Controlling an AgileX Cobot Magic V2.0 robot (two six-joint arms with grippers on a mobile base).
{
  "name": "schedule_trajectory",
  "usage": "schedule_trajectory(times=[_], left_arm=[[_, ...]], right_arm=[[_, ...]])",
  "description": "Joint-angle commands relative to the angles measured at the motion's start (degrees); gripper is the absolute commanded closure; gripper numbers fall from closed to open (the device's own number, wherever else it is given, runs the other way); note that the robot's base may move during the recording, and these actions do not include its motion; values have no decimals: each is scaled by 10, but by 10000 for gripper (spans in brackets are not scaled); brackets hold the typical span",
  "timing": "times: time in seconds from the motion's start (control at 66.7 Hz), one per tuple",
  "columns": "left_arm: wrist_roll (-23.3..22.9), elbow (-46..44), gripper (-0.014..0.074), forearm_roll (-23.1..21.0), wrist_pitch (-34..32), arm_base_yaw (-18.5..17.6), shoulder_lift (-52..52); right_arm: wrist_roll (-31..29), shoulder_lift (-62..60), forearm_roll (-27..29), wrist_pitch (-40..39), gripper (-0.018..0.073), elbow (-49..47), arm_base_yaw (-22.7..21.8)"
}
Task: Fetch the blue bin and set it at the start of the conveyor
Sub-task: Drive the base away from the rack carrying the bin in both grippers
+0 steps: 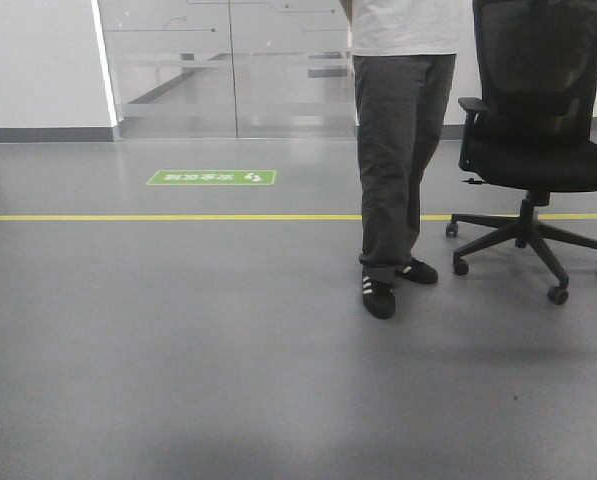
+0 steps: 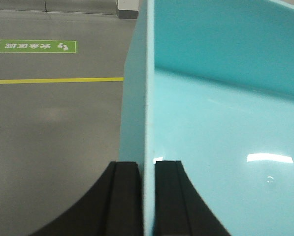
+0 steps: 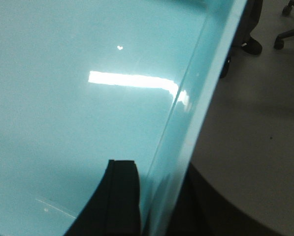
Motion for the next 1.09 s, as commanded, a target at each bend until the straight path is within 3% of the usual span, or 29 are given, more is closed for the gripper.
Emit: schedule_trajectory(times=[0.0,1.079], left_arm=[[-6,-7,708,-13,-37,-3,-10],[-6,-7,708,-5,-37,-2,-10]], right_arm=[[-21,-7,5,-24,711,-4,0],[-21,-6,9,-34,711,-4,0]])
